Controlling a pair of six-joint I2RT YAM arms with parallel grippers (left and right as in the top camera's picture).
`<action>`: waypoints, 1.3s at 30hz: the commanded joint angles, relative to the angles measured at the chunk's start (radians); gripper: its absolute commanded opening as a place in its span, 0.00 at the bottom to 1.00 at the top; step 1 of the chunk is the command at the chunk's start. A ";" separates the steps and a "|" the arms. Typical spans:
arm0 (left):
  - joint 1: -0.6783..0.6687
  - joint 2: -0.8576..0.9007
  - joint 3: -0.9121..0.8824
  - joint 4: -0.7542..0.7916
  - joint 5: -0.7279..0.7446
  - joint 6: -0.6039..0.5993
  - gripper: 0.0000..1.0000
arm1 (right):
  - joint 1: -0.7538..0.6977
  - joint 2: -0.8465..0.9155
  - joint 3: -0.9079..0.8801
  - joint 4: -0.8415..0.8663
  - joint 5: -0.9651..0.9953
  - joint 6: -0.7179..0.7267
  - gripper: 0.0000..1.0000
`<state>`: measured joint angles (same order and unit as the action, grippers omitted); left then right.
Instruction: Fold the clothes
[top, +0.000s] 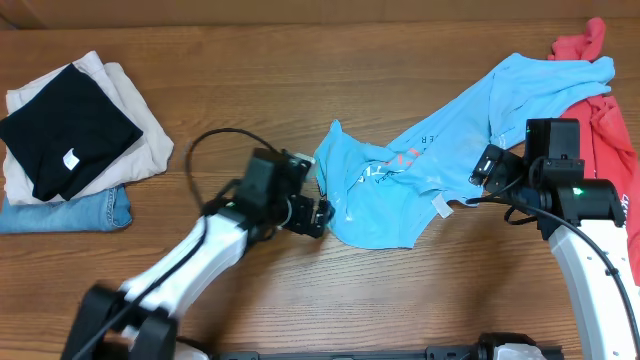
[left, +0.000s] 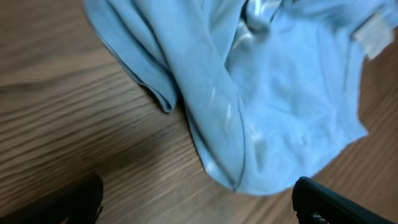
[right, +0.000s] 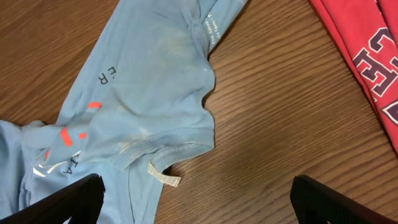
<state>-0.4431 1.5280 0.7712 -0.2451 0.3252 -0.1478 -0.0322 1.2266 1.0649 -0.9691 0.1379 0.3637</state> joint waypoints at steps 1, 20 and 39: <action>-0.026 0.121 0.082 0.021 -0.017 -0.013 1.00 | -0.003 -0.011 0.017 0.002 -0.004 0.007 1.00; -0.042 0.304 0.247 -0.019 -0.021 -0.010 0.50 | -0.003 -0.011 0.017 0.001 -0.004 0.007 1.00; -0.049 0.319 0.247 -0.005 -0.011 -0.010 0.04 | -0.003 -0.011 0.017 0.001 -0.004 0.007 1.00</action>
<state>-0.4786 1.8336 0.9977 -0.2543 0.3073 -0.1585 -0.0322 1.2266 1.0645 -0.9699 0.1349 0.3660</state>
